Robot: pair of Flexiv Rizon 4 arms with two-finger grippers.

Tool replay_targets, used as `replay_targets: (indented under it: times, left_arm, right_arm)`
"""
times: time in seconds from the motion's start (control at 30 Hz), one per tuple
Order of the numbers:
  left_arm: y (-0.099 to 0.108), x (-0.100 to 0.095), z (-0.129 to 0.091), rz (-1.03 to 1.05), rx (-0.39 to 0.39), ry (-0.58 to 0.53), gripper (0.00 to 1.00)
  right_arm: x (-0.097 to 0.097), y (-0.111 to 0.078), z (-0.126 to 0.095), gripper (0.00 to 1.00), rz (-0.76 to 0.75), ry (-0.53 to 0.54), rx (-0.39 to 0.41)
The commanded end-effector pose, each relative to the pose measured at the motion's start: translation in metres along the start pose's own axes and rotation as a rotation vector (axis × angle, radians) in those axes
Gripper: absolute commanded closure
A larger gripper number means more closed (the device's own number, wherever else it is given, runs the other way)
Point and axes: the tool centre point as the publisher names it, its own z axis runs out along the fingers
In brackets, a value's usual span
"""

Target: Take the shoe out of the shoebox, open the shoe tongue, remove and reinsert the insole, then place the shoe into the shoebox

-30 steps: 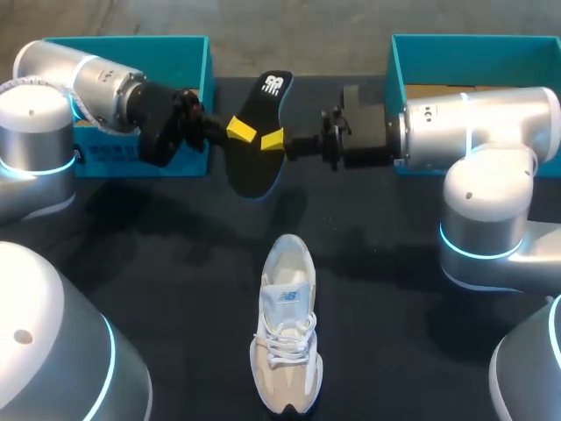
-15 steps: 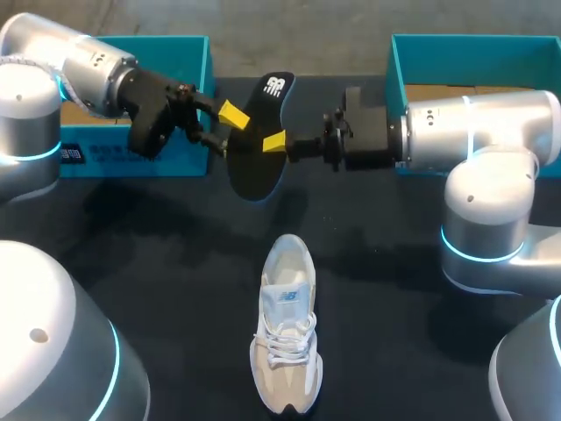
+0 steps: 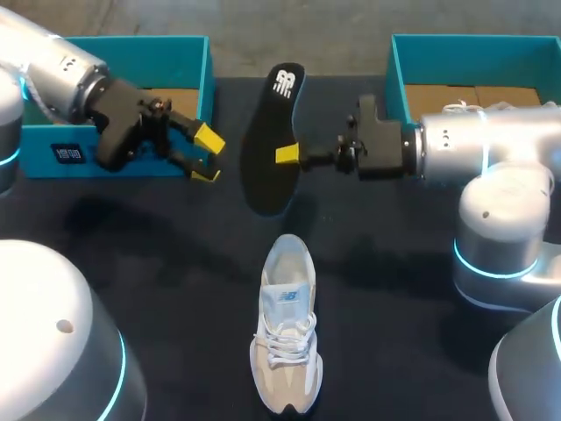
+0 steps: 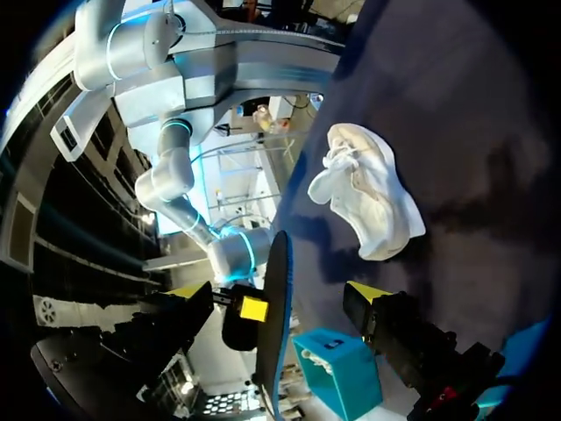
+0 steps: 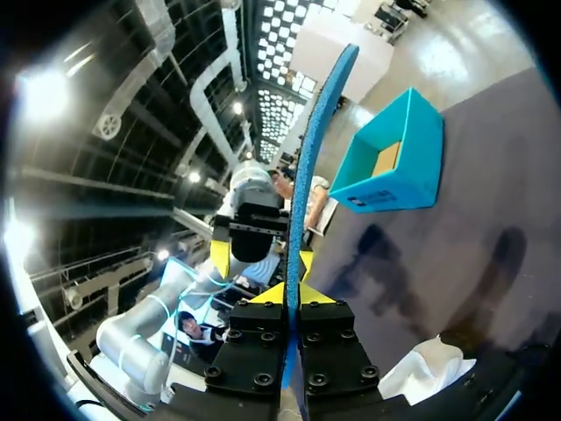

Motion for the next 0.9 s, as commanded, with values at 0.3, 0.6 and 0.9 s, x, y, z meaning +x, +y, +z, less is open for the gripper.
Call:
replay_targets:
  times: [0.3,0.6,0.9]
  left_arm:
    - [-0.009,0.016,-0.030,-0.057,-0.031,0.167,0.00]
    - [-0.008,0.026,-0.036,-0.084,-0.074,0.164,0.00]
    - [-0.008,0.026,-0.036,-0.084,-0.074,0.164,0.00]
  right_arm:
    - [-0.011,-0.015,-0.009,1.00,-0.097,0.037,0.055]
    - [-0.019,-0.021,-0.006,1.00,-0.117,0.040,0.066]
    - [-0.019,-0.021,-0.006,1.00,-0.117,0.040,0.066]
